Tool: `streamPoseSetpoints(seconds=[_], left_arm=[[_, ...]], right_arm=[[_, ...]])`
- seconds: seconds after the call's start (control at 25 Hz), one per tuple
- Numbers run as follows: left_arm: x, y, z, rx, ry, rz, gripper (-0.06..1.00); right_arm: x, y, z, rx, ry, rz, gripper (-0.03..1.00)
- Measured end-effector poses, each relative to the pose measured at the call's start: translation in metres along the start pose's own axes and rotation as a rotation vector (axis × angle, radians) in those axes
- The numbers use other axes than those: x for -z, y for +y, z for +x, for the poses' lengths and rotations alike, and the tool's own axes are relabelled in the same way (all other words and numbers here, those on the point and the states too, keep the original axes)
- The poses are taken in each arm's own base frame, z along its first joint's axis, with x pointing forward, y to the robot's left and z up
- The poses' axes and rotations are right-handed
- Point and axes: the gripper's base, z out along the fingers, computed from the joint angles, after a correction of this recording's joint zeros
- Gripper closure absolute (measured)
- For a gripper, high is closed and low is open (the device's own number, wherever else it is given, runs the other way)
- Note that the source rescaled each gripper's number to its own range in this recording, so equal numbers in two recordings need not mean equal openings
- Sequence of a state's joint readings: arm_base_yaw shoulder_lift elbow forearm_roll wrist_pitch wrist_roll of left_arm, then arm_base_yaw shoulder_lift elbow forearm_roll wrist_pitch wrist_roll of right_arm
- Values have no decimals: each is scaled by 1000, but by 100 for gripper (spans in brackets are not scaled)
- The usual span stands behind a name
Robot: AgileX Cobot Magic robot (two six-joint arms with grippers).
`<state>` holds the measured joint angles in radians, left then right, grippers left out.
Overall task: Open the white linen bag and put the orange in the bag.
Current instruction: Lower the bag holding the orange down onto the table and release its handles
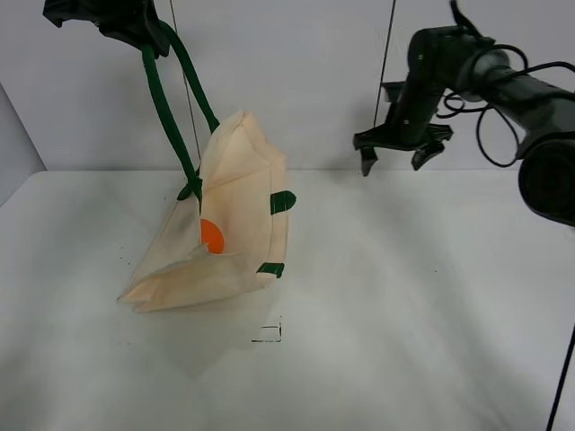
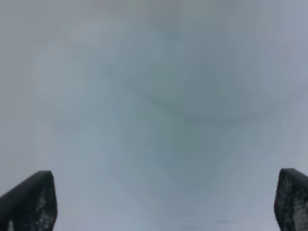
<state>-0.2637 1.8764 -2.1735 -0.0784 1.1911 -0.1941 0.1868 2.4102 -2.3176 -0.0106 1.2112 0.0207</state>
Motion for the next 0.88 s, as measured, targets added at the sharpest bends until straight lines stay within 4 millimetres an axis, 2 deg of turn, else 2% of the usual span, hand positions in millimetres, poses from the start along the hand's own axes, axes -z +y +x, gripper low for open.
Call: streamPoseSetpoints(seconds=[0.12, 0.24, 0.44, 0.56, 0.72, 0.76, 0.88], left_arm=[[0, 0, 0, -1, 0, 0, 94], [0, 0, 0, -1, 0, 0, 94], [0, 0, 0, -1, 0, 0, 94], [0, 0, 0, -1, 0, 0, 94], [0, 0, 0, -1, 0, 0, 94], [0, 0, 0, -1, 0, 0, 94], [0, 0, 0, -1, 0, 0, 94]], right_arm=[[0, -45, 1, -78, 0, 36, -3], [1, -68, 3, -128, 0, 36, -3], [2, -70, 5, -137, 5, 26, -3], [6, -70, 16, -131, 46, 36, -3], [29, -66, 47, -128, 130, 41, -3], [42, -65, 56, -128, 136, 41, -3], [71, -59, 99, -128, 200, 37, -3]])
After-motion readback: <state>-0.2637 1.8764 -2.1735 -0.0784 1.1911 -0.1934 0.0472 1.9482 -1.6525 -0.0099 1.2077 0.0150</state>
